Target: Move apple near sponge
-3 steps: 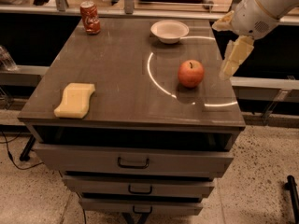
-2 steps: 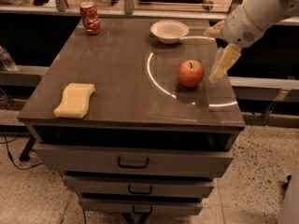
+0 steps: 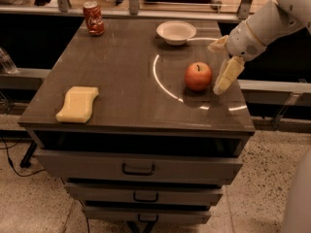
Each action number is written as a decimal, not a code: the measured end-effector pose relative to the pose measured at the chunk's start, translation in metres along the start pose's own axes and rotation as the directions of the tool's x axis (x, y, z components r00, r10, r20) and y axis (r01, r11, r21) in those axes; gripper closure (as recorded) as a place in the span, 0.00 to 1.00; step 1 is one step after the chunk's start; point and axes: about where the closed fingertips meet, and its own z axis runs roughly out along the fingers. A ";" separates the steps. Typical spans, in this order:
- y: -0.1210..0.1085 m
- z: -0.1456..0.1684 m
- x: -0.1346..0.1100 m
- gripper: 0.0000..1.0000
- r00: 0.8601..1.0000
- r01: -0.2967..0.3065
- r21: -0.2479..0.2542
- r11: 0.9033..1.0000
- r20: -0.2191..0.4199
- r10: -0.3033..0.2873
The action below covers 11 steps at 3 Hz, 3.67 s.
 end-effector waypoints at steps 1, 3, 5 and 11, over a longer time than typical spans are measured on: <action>0.014 0.004 -0.005 0.00 1.000 0.003 -0.052 0.999 0.023 -0.001; 0.042 0.015 -0.032 0.36 0.996 0.048 -0.148 0.988 0.079 -0.036; 0.055 0.006 -0.063 0.91 0.993 0.069 -0.190 0.979 0.108 -0.049; 0.086 0.099 -0.259 1.00 0.923 0.298 -0.195 0.934 0.309 -0.230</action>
Offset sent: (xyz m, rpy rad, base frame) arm -0.0547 0.0380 0.0075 0.0829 0.1221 0.1573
